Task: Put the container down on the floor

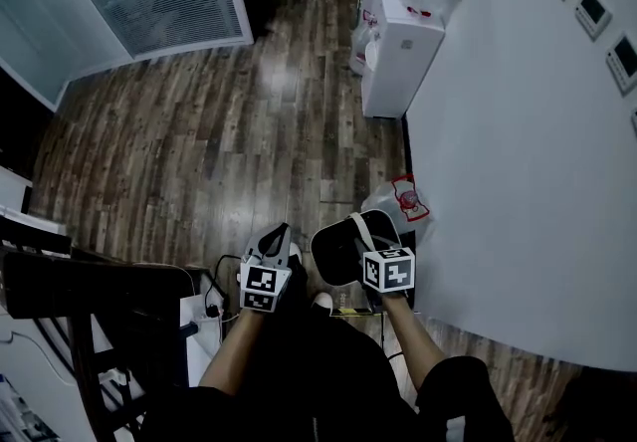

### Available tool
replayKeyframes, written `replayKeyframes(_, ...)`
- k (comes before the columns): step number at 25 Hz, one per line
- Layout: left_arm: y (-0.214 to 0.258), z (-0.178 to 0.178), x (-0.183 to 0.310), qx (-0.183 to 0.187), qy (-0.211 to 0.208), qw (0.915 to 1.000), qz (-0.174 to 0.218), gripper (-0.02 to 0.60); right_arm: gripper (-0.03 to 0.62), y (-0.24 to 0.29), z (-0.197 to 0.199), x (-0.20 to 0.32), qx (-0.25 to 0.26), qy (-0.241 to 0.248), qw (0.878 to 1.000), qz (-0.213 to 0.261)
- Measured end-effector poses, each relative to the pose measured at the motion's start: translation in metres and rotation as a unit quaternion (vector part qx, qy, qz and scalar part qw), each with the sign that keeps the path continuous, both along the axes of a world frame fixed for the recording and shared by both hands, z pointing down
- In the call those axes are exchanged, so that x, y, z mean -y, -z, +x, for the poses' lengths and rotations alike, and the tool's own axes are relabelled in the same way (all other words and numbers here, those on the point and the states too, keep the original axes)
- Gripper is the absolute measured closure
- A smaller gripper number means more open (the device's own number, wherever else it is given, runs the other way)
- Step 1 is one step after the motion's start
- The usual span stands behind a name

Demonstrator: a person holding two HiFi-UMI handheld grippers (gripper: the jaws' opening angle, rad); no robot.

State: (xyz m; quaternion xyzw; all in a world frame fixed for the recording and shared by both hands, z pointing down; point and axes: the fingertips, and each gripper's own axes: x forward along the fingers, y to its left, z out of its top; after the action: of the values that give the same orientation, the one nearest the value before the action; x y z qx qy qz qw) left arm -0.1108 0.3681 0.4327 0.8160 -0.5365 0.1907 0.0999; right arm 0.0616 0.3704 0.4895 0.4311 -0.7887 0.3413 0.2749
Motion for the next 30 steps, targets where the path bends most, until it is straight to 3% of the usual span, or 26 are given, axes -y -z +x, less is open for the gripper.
replayKeyframes(15, 0.012, -0.008, 0.092, -0.017, -0.044, 0.9988, 0.01, 0.566, 0.528, 0.004, -0.022, 0.065, -0.021, -0.012, 1.0, -0.005)
replayKeyframes(30, 0.019, -0.054, 0.196, -0.029, -0.089, 0.9953, 0.021, 0.566, 0.528, 0.013, -0.069, 0.152, -0.016, -0.06, 0.998, -0.008)
